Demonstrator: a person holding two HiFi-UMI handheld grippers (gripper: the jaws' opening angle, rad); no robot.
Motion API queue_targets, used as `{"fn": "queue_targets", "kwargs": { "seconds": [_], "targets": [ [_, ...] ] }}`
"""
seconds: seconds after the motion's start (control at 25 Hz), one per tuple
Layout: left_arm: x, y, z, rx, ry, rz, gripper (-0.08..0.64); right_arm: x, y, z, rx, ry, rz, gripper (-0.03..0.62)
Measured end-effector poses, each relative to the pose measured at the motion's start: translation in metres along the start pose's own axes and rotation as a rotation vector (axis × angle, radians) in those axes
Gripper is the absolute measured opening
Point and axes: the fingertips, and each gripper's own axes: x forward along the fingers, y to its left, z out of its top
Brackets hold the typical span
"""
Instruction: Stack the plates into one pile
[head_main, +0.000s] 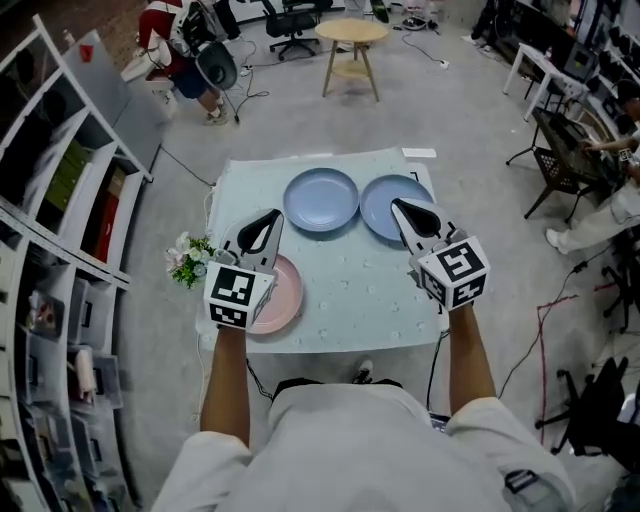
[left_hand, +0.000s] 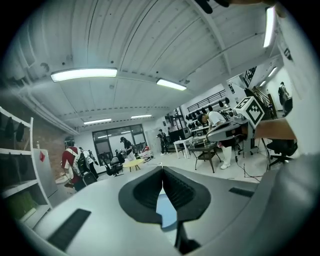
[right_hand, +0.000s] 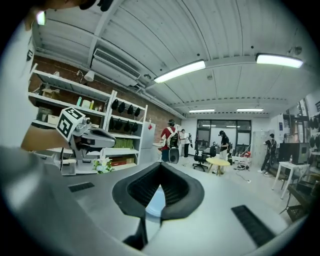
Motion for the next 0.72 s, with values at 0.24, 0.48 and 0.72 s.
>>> {"fn": "queue_targets", "kwargs": {
  "seconds": [0.24, 0.48, 0.72],
  "targets": [
    [0.015, 0.031, -0.033, -0.001, 0.048, 0.005, 0.02, 0.069, 0.008, -0.019, -0.024, 0.079, 0.094, 0.013],
    [0.015, 0.067, -0.074, -0.052, 0.092, -0.005, 0.018, 0.14, 0.026, -0.061, 0.004, 0.154, 0.135, 0.015],
    [0.01, 0.094, -0.127, -0.109, 0.173, -0.001, 0.02, 0.206, 0.047, -0.114, -0.091, 0.276, 0.17, 0.017]
  ]
}}
